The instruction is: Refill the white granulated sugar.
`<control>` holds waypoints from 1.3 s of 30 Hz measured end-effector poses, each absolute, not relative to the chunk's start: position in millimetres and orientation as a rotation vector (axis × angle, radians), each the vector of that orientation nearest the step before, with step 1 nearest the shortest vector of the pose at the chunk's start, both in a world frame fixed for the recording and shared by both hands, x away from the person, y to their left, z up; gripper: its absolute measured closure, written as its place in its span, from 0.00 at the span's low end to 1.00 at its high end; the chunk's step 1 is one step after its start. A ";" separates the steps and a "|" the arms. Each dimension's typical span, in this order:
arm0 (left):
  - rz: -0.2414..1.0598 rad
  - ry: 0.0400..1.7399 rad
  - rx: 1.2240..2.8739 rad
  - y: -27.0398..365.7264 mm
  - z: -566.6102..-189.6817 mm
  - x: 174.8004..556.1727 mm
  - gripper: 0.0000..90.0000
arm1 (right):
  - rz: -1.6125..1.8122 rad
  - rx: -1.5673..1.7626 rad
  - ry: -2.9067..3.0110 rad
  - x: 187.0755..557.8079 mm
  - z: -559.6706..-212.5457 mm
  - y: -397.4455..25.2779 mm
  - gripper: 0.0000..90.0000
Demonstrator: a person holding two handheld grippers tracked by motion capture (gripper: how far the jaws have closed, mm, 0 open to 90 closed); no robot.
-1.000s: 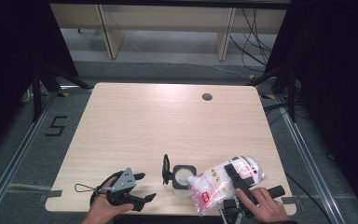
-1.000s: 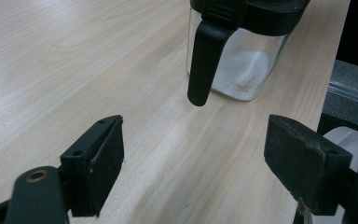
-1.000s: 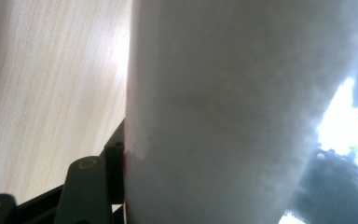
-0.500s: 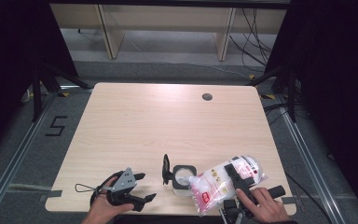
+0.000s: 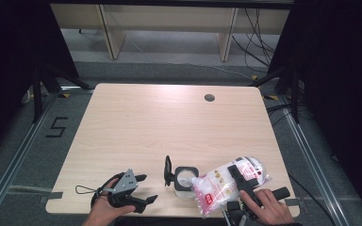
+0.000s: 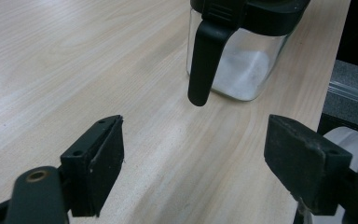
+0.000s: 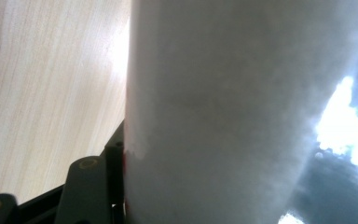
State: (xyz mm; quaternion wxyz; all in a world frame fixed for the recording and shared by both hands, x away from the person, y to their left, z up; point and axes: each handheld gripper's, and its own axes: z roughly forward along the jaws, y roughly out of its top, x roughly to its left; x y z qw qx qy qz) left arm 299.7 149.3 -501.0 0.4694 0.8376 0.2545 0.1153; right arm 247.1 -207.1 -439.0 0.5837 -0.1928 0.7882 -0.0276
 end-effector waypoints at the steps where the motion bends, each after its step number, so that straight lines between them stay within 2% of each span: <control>1: 0.279 0.634 2.050 149.0 -501.2 299.0 0.22 | -0.085 -0.450 1.849 246.3 -438.5 -207.0 0.45; 39: 0.257 0.645 2.049 148.5 -501.4 298.6 0.22 | -0.084 -0.449 1.857 247.2 -438.2 -209.0 0.46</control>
